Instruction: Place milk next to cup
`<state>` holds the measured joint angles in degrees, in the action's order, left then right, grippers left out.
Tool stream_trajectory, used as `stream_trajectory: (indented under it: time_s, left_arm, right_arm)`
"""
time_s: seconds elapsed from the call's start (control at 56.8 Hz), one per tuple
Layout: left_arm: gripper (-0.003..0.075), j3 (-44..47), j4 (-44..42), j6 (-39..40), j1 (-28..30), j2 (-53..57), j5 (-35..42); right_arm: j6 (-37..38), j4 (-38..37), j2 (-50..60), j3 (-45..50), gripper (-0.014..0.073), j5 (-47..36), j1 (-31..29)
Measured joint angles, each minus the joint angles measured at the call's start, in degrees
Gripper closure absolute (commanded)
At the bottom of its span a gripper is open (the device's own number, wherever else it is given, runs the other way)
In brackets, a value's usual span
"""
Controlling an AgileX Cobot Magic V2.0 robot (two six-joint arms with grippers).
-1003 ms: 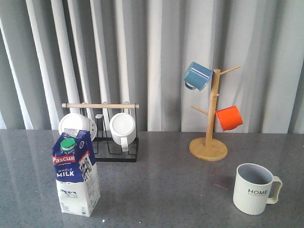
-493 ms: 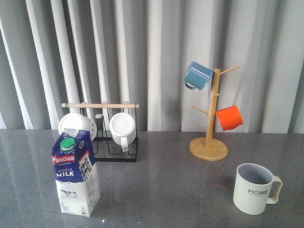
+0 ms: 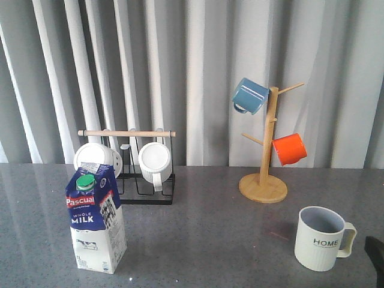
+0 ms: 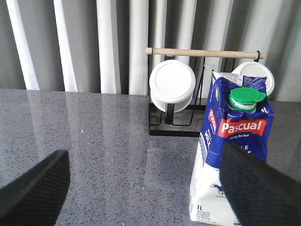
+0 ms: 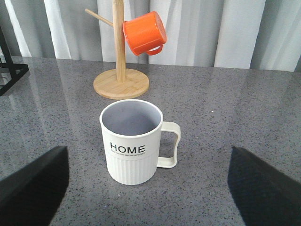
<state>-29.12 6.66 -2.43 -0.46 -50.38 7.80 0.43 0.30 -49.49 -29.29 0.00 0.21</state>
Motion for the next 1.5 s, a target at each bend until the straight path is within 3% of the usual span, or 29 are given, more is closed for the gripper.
stream_trajectory:
  time_s: [0.281, 0.405, 0.51, 0.739, 1.126, 1.495]
  left_arm:
    - [0.0132, 0.0, 0.0, 0.0, 0.0, 0.0, 0.2]
    - [0.0168, 0.0, 0.0, 0.0, 0.0, 0.0, 0.2]
    - [0.019, 0.0, 0.0, 0.0, 0.0, 0.0, 0.2]
    - [0.0208, 0.0, 0.0, 0.0, 0.0, 0.0, 0.2]
    - [0.0208, 0.0, 0.0, 0.0, 0.0, 0.0, 0.2]
    - [0.0208, 0.0, 0.0, 0.0, 0.0, 0.0, 0.2]
  right_arm:
    - [-0.4, -0.3, 0.0, 0.0, -0.0076, 0.0, 0.0]
    - [-4.9, -0.3, -1.4, 0.2, -0.0037, -2.0, 0.0]
    - [-7.8, -0.3, -4.3, 4.2, -0.0003, -10.4, -1.0]
    - [-8.9, 2.0, -17.5, 12.7, 0.003, -37.6, -6.2]
    - [-6.8, -2.2, -38.5, 7.8, 0.0029, -49.6, -8.9]
    - [-6.2, -2.6, -48.9, 1.5, 0.0029, -54.4, -8.9]
